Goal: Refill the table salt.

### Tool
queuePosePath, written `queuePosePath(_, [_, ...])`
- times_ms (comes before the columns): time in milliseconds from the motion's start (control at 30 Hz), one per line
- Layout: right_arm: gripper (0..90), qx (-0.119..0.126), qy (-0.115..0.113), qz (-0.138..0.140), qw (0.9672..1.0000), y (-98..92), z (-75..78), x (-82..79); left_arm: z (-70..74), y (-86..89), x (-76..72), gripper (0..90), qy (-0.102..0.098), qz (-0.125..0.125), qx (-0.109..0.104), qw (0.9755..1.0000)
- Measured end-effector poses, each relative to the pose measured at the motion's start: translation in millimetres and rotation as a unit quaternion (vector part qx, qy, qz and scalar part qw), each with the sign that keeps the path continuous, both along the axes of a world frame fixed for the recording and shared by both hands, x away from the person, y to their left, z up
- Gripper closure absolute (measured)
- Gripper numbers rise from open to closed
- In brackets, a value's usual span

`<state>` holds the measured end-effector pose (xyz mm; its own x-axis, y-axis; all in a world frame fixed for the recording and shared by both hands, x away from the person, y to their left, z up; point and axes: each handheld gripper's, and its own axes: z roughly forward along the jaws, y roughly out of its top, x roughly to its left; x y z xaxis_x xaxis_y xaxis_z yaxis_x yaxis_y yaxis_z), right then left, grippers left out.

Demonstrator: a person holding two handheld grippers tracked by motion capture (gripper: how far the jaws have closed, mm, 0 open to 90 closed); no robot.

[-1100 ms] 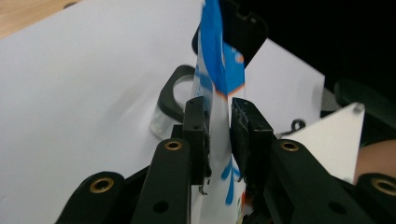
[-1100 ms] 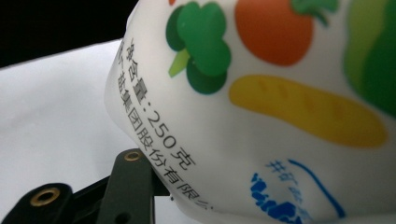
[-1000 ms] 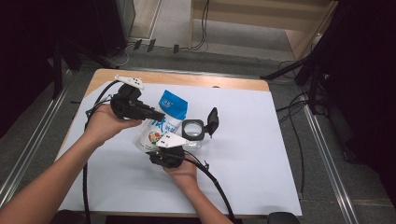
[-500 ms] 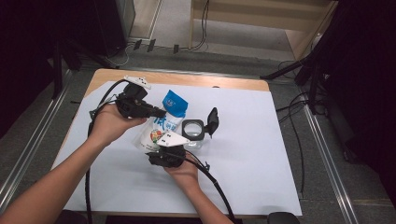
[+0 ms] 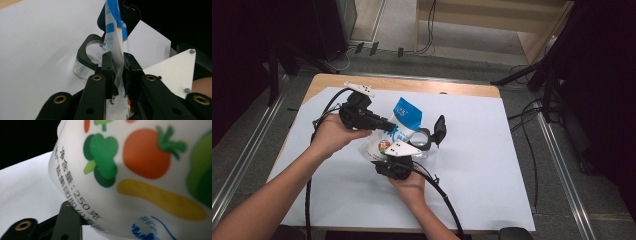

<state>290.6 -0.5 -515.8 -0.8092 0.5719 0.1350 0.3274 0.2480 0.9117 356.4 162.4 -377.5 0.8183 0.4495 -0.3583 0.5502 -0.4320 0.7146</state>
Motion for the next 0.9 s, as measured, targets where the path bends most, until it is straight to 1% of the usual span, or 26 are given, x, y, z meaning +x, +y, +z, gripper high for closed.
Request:
queuePosePath(67, [56.5, -0.002, 0.005, 0.005, 1.0000, 0.7, -1.3, 0.3, -0.8, -1.9, 0.0, 86.4, -0.005, 0.008, 0.018, 0.9998])
queuePosePath(133, [55.1, -0.005, 0.009, 0.008, 0.9999, 1.7, -2.0, -0.3, -2.6, -3.1, 1.3, 88.8, -0.001, 0.014, 0.026, 0.9996])
queuePosePath(200, [52.0, -0.013, 0.001, 0.005, 0.9999, 3.1, -2.3, -1.7, -3.8, -3.8, 2.4, 89.8, 0.001, 0.015, 0.036, 0.9992])
queuePosePath(233, [49.7, -0.016, -0.001, 0.003, 0.9999, 3.2, -2.4, -2.1, -4.1, -4.2, 2.4, 89.9, 0.000, 0.018, 0.039, 0.9991])
queuePosePath(300, [41.4, -0.020, -0.005, -0.009, 0.9997, 3.5, -2.4, -2.4, -4.5, -4.8, 2.8, 89.9, -0.001, 0.022, 0.049, 0.9986])
queuePosePath(333, [41.1, -0.021, -0.005, -0.011, 0.9997, 3.9, -2.1, -2.8, -4.9, -4.9, 3.2, 89.9, 0.001, 0.022, 0.048, 0.9986])
queuePosePath(367, [41.7, -0.018, -0.005, -0.007, 0.9998, 4.1, -1.9, -2.8, -4.9, -4.9, 3.2, 89.8, 0.001, 0.022, 0.048, 0.9986])
queuePosePath(433, [44.9, -0.015, -0.004, -0.002, 0.9999, 4.5, -1.1, -3.2, -5.3, -6.3, 3.1, 89.2, 0.004, 0.021, 0.044, 0.9988])
queuePosePath(467, [47.4, -0.009, 0.001, 0.004, 1.0000, 4.3, -0.8, -3.2, -4.7, -7.9, 2.5, 88.4, -0.001, 0.018, 0.045, 0.9988])
queuePosePath(500, [48.7, -0.005, 0.005, 0.004, 1.0000, 4.2, -0.4, -3.4, -5.0, -8.9, 2.0, 88.0, 0.000, 0.016, 0.038, 0.9992])
queuePosePath(533, [50.0, -0.002, 0.004, 0.003, 1.0000, 4.1, 0.0, -4.1, -4.6, -9.2, 1.9, 87.4, 0.000, 0.014, 0.037, 0.9992])
queuePosePath(600, [51.8, 0.005, 0.004, 0.007, 1.0000, 3.8, 0.7, -4.4, -4.8, -9.9, 1.4, 85.3, 0.001, 0.008, 0.032, 0.9994])
queuePosePath(633, [51.9, 0.008, 0.004, 0.008, 0.9999, 3.6, 1.0, -4.2, -4.8, -10.1, 0.9, 84.1, -0.003, 0.009, 0.035, 0.9994])
queuePosePath(667, [52.2, 0.011, 0.007, 0.010, 0.9999, 3.5, 1.3, -4.0, -5.1, -9.8, 0.6, 82.3, -0.001, 0.007, 0.030, 0.9995])
queuePosePath(700, [52.8, 0.012, 0.007, 0.010, 0.9999, 3.3, 1.2, -3.7, -5.4, -9.2, 0.5, 82.7, -0.002, 0.005, 0.028, 0.9996])
queuePosePath(733, [53.0, 0.011, 0.008, 0.010, 0.9999, 3.2, 1.3, -3.8, -5.6, -9.0, 0.3, 83.3, -0.002, 0.006, 0.031, 0.9995])
queuePosePath(767, [53.5, 0.009, 0.006, 0.010, 0.9999, 3.2, 1.1, -3.6, -6.5, -8.6, 0.7, 84.7, 0.003, 0.004, 0.026, 0.9996])
queuePosePath(800, [53.9, 0.008, 0.008, 0.010, 0.9999, 3.3, 0.9, -3.6, -6.5, -8.6, 0.7, 84.7, 0.003, 0.004, 0.026, 0.9996])
queuePosePath(833, [54.4, 0.009, 0.010, 0.010, 0.9999, 3.4, 0.6, -3.5, -7.6, -8.5, 1.4, 84.6, 0.007, 0.004, 0.022, 0.9997])
queuePosePath(900, [54.8, 0.011, 0.014, 0.012, 0.9998, 3.3, 0.0, -2.5, -10.4, -9.7, 2.6, 84.2, 0.007, 0.006, 0.025, 0.9997])
